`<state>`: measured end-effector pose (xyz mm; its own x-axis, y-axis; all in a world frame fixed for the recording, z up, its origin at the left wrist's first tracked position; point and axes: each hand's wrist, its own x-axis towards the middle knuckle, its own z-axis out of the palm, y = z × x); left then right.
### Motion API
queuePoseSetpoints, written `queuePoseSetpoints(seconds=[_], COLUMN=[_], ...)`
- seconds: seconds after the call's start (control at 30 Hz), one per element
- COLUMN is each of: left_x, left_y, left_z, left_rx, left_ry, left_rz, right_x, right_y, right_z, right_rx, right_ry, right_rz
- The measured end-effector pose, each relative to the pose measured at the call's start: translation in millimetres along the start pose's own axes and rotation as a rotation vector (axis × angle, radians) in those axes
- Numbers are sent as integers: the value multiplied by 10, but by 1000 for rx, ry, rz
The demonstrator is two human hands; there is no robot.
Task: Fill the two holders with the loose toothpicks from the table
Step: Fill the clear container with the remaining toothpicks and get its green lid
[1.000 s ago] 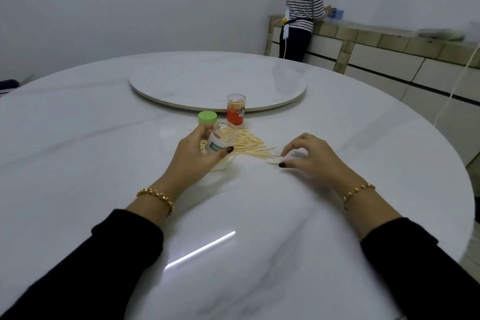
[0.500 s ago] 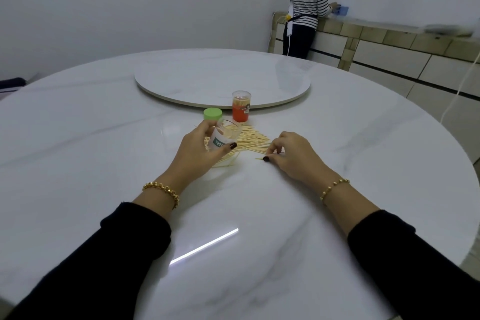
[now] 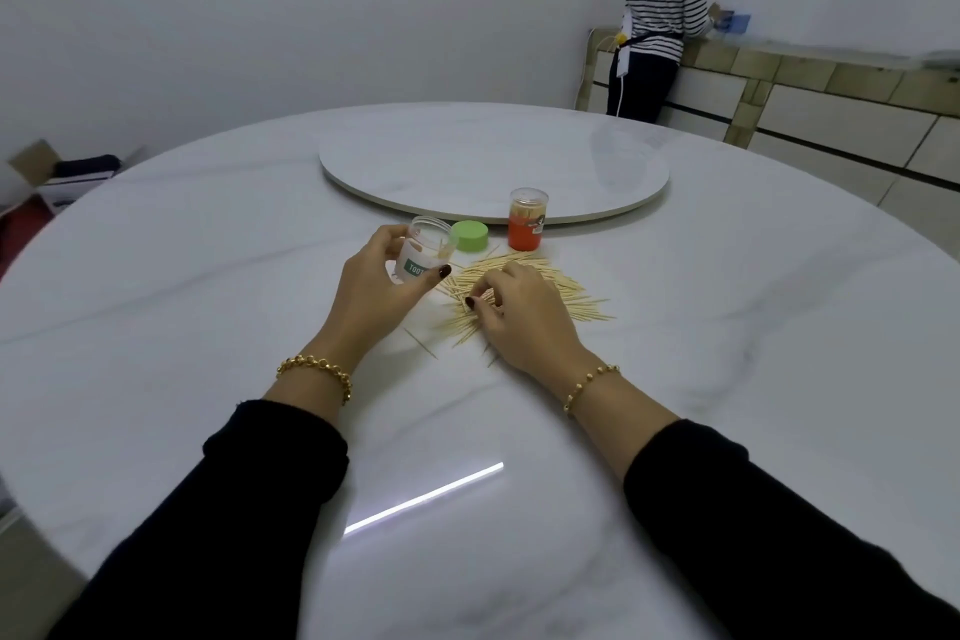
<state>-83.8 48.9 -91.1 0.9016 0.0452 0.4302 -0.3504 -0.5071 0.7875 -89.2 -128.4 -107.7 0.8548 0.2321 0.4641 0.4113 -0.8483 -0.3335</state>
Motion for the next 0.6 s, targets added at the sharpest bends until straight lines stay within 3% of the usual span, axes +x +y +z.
queuePoseSetpoints(seconds=[0.33,0.6], left_x=[16,-24], left_y=[-54,-20], left_z=[-97,-36], left_rx=[-10,8], left_ry=[33,-15], left_rz=[-56,-34], right_x=[-60,26], right_y=[-288,89], right_z=[166,24], right_rx=[17,33], right_ry=[-47,-40], right_rz=[-138,-2])
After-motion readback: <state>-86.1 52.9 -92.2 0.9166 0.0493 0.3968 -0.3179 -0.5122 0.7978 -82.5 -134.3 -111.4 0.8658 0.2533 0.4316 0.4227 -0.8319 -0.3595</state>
